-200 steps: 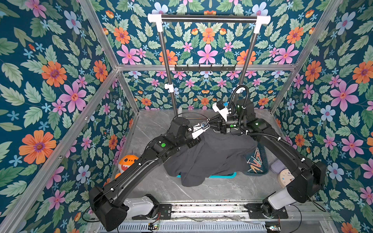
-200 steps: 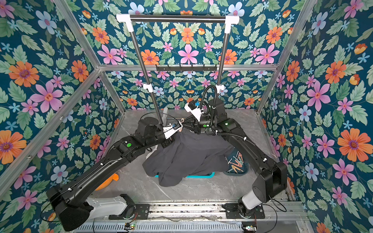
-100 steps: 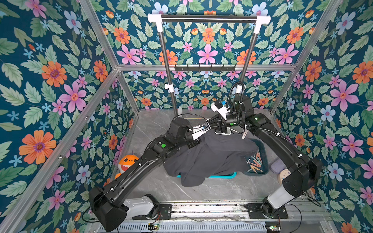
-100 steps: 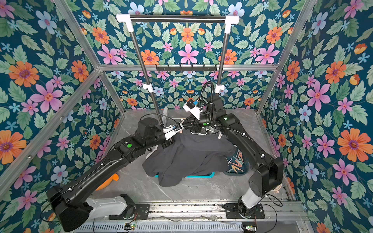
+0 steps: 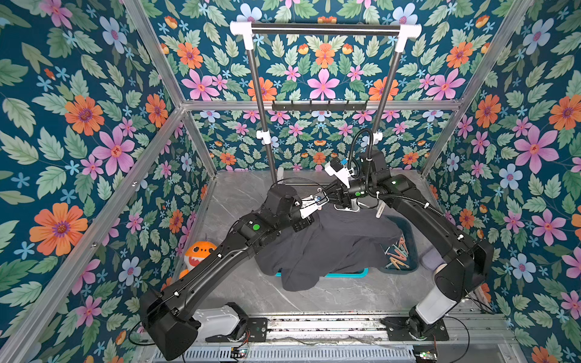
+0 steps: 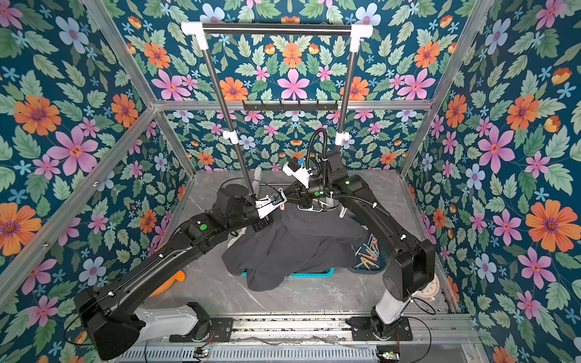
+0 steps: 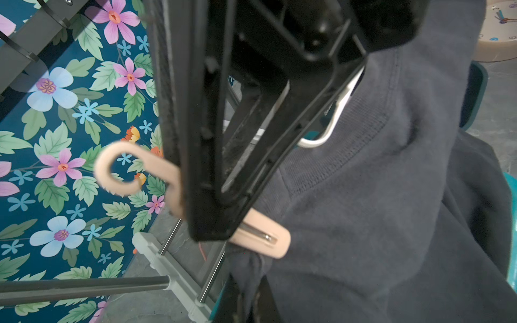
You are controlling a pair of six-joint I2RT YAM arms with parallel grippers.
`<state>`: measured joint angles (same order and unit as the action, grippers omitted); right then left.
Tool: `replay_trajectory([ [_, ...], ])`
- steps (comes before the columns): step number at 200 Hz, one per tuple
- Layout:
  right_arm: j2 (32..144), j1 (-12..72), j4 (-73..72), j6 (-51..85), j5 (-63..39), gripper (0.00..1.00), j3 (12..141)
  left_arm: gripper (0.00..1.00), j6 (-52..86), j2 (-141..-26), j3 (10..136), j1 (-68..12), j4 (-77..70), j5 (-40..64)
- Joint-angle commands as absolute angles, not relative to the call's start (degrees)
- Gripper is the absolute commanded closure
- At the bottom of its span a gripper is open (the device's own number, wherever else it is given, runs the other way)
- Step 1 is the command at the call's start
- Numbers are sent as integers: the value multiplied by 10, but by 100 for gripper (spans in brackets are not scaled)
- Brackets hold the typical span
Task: Use clothespins to secure the t-shirt on both sides of the hanger
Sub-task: Clamp the T-shirt on the hanger.
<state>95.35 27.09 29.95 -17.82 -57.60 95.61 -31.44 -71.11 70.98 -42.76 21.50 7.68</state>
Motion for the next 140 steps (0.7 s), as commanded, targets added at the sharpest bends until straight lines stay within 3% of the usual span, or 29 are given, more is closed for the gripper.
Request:
replay_trajectory([
  [1,933,272,348,-178,-527,78,946,100,-308,-701,710,-429,58,71],
  [29,898,272,317,-165,-487,41,928,100,-313,-698,692,-428,55,65],
  [40,887,271,313,-167,-471,33,925,100,-315,-694,682,-428,49,63],
  [106,835,246,298,-160,-433,21,896,100,-329,-692,654,-425,46,43],
  [140,818,230,251,-119,-484,19,872,100,-326,-687,641,-425,37,51],
])
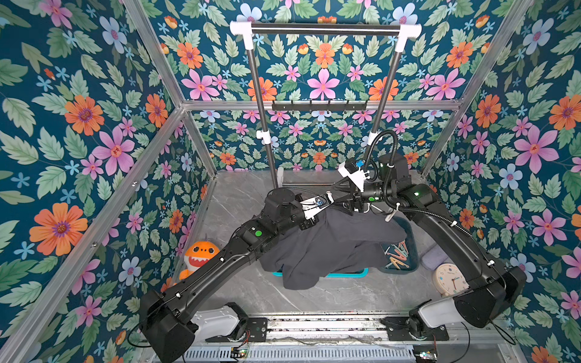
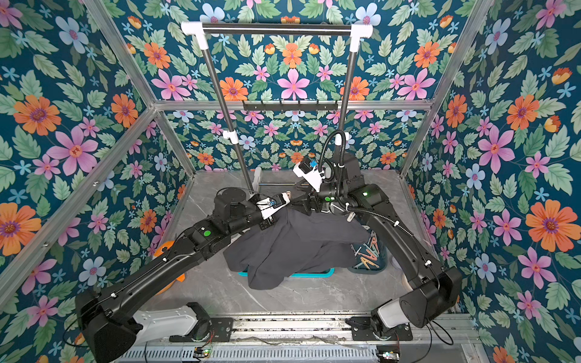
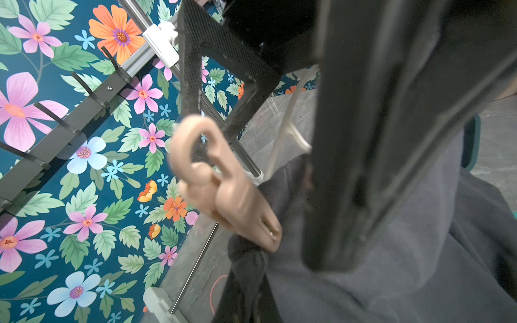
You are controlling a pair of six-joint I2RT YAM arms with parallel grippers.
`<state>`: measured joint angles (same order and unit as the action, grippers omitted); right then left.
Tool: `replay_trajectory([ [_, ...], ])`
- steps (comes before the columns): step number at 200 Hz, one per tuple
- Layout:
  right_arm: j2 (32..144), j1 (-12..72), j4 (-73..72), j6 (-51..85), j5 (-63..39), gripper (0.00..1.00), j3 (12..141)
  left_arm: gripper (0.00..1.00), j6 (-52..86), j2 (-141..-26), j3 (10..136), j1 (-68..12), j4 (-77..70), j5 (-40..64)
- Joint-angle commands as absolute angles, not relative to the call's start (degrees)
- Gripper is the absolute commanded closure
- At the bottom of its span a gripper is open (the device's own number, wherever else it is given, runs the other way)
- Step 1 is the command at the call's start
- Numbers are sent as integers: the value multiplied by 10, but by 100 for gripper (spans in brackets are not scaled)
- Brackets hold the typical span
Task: Use clothespins to secure the t-shirt on both sides of the hanger
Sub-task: Clamp the T-shirt on the hanger.
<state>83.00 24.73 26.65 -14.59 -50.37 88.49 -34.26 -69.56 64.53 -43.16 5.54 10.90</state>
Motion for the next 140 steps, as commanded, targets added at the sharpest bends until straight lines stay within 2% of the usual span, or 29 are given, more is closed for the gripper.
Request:
replay_trajectory([
  [1,818,230,250,-120,-483,19,870,100,-326,-686,640,-426,36,51],
  [40,835,241,243,-115,-444,19,871,100,-306,-692,648,-426,40,54],
  [79,854,247,180,-19,-439,17,858,100,-274,-699,636,-426,11,67],
  [101,866,259,162,26,-406,12,861,100,-264,-705,639,-426,6,74],
  [140,864,271,110,98,-349,12,841,100,-256,-708,639,-426,-4,72],
])
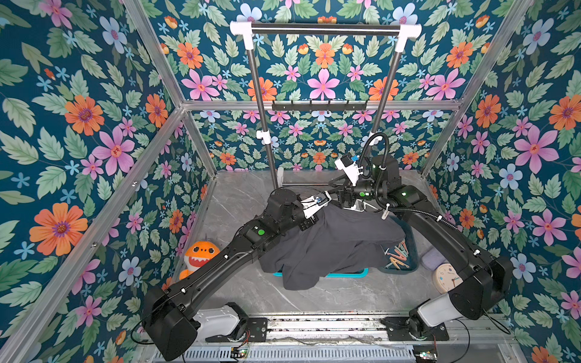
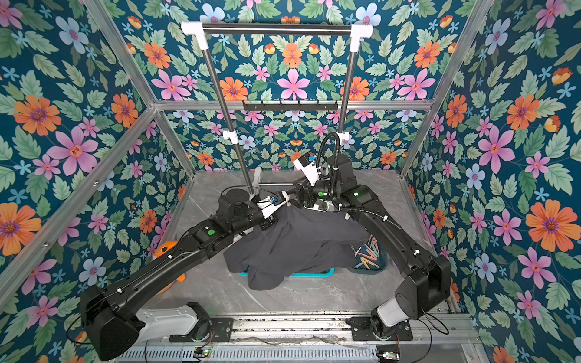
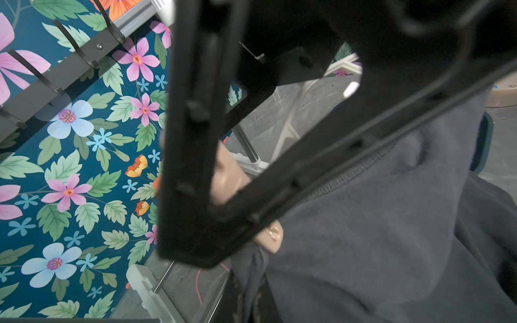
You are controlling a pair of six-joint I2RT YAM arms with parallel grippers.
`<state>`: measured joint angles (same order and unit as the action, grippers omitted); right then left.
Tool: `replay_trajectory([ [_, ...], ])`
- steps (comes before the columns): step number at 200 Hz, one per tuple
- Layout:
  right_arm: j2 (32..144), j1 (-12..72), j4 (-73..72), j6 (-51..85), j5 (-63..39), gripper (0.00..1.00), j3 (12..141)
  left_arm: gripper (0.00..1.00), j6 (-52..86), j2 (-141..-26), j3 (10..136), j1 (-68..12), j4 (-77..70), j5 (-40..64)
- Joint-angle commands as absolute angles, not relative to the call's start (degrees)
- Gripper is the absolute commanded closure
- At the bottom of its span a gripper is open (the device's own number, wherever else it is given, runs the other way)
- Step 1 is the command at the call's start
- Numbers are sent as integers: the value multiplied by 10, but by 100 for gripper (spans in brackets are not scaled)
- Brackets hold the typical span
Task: Use clothespins to secure the t-shirt on both sides of the hanger
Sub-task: Clamp the T-shirt on the hanger.
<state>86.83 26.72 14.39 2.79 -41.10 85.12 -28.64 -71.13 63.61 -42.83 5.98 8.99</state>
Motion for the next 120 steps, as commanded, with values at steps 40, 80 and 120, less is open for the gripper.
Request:
replay_trajectory([
  [40,859,285,74,149,-303,12,830,100,-246,-709,627,-428,-31,71],
  [80,864,299,40,171,-263,11,824,100,-242,-713,626,-428,-44,67],
  [120,868,308,-30,209,-281,11,815,100,-243,-719,628,-429,-40,73],
])
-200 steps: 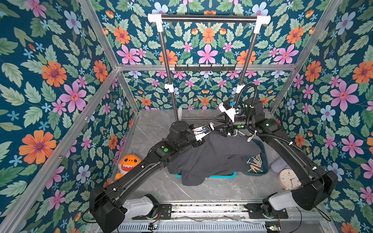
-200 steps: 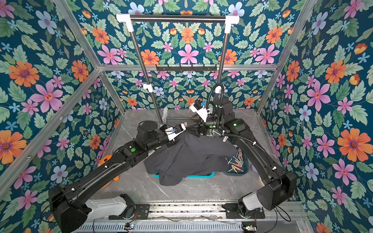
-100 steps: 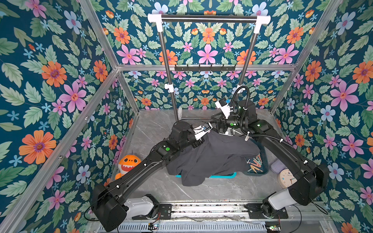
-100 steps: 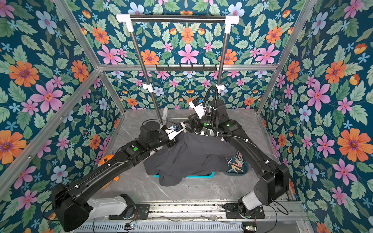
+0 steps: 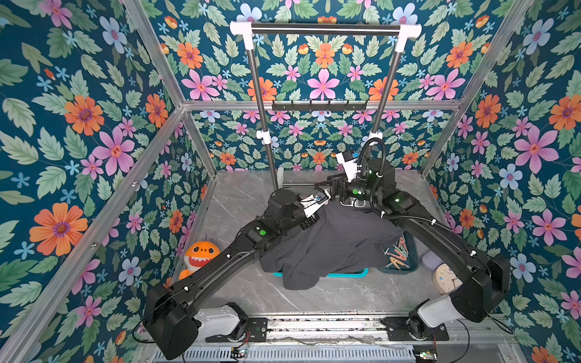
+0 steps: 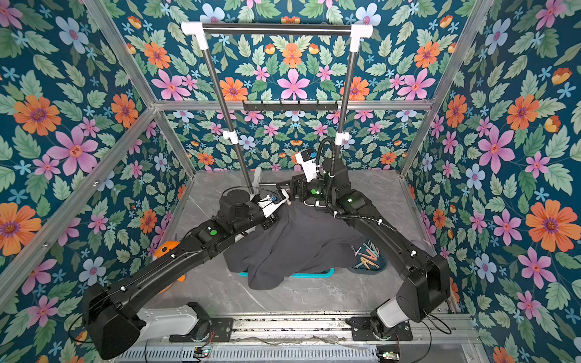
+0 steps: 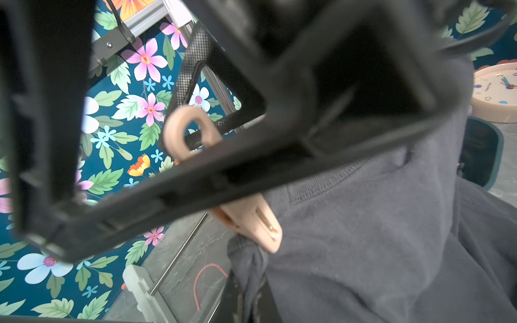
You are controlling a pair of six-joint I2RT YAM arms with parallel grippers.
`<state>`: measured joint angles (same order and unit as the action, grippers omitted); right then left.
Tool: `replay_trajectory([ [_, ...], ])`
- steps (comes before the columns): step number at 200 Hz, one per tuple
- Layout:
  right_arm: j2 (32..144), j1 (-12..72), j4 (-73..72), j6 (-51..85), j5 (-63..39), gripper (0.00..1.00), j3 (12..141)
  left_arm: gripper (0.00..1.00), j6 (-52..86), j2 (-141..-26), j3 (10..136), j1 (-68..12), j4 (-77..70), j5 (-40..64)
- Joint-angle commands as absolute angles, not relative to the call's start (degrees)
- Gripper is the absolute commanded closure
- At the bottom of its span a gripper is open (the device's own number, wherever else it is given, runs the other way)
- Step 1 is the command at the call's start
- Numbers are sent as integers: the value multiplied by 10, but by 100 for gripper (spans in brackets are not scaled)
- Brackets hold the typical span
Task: Use clothespins to secure the t-shirt on both sides of the hanger
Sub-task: Clamp the T-shirt on the hanger.
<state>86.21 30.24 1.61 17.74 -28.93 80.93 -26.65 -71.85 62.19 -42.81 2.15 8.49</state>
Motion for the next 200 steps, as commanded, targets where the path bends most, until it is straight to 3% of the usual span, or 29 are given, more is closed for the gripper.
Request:
replay_trajectory([
  [1,869,309,-29,210,-282,11,816,100,-244,-719,629,-429,-40,73],
  [83,839,315,-104,247,-300,10,797,100,-247,-722,627,-429,-26,49],
  [149,856,319,-188,371,-256,10,779,100,-254,-740,638,-445,-40,21],
  [200,850,324,-187,395,-207,10,763,100,-253,-709,580,-445,-113,11],
])
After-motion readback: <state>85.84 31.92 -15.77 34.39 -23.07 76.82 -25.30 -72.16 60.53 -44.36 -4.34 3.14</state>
